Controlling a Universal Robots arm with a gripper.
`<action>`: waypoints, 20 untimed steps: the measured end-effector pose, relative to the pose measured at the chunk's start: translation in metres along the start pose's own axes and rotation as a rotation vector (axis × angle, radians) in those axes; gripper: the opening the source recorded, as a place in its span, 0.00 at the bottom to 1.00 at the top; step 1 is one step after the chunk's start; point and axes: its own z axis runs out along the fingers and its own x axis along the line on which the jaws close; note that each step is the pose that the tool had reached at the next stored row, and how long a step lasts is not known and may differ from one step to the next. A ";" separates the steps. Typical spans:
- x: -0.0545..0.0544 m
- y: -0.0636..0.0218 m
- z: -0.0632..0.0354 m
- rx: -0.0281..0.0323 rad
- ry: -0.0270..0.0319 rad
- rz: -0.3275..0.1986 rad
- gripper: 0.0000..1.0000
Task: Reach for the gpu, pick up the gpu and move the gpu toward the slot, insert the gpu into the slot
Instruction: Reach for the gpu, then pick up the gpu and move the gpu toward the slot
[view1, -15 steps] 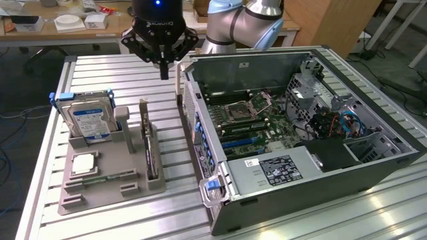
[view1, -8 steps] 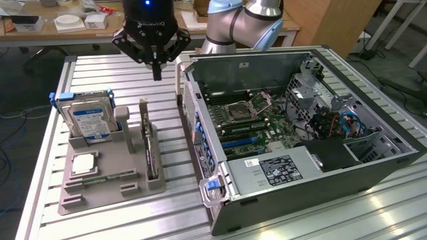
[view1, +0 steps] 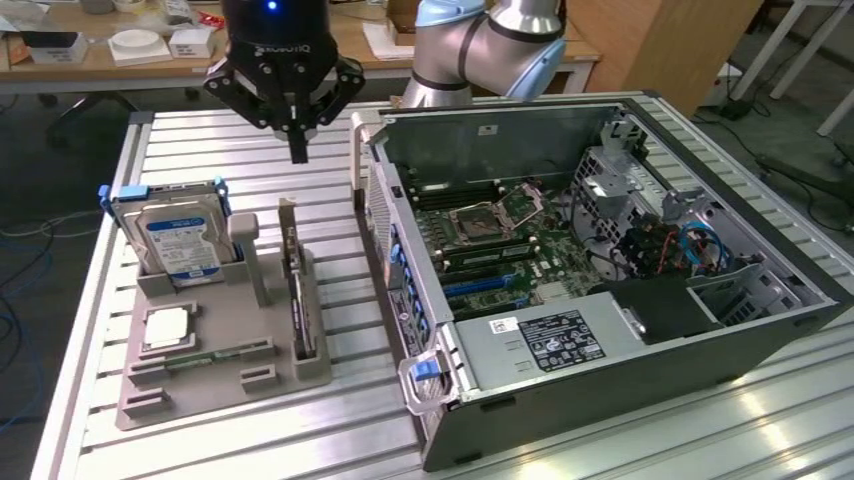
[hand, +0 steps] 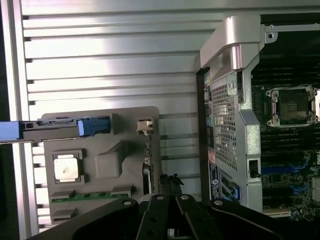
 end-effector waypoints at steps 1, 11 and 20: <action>0.002 -0.0003 0.0000 0.0000 -0.0001 0.000 0.10; 0.019 -0.0033 -0.0006 0.0000 -0.0001 0.000 0.10; 0.019 -0.0034 -0.0007 0.0000 0.0000 0.000 0.10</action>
